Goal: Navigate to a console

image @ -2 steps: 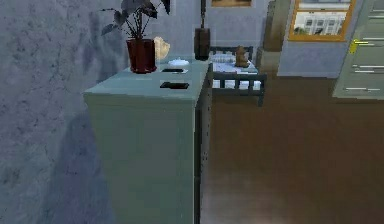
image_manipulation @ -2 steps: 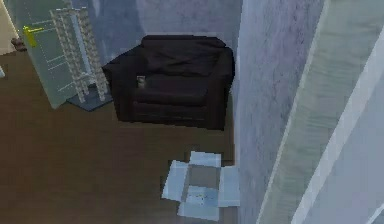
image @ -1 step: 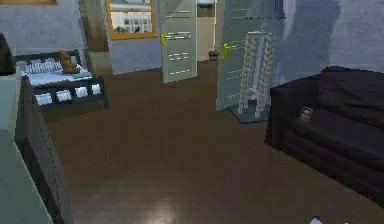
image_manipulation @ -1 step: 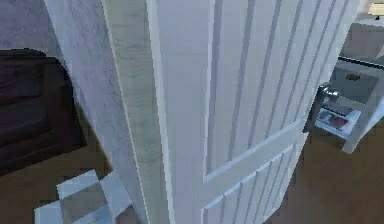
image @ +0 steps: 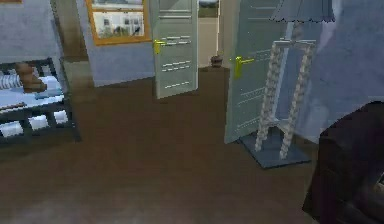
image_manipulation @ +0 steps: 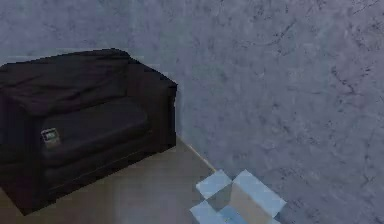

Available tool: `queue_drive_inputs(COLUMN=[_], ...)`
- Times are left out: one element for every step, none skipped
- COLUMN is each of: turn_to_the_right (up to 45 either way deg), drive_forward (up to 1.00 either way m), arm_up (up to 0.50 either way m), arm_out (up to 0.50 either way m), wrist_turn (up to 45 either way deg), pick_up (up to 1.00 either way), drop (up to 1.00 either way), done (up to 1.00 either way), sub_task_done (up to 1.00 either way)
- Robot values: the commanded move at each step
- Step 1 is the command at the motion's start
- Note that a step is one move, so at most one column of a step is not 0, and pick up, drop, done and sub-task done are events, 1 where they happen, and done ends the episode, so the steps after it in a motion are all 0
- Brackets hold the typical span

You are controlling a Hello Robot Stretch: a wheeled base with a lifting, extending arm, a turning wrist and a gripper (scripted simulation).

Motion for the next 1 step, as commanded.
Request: queue_drive_inputs(turn_to_the_right=[45.0], drive_forward=[0.00], arm_up=[0.00], arm_out=[0.00], wrist_turn=[0.0], pick_up=[0.00], drop=[0.00], done=[0.00], sub_task_done=[0.00])
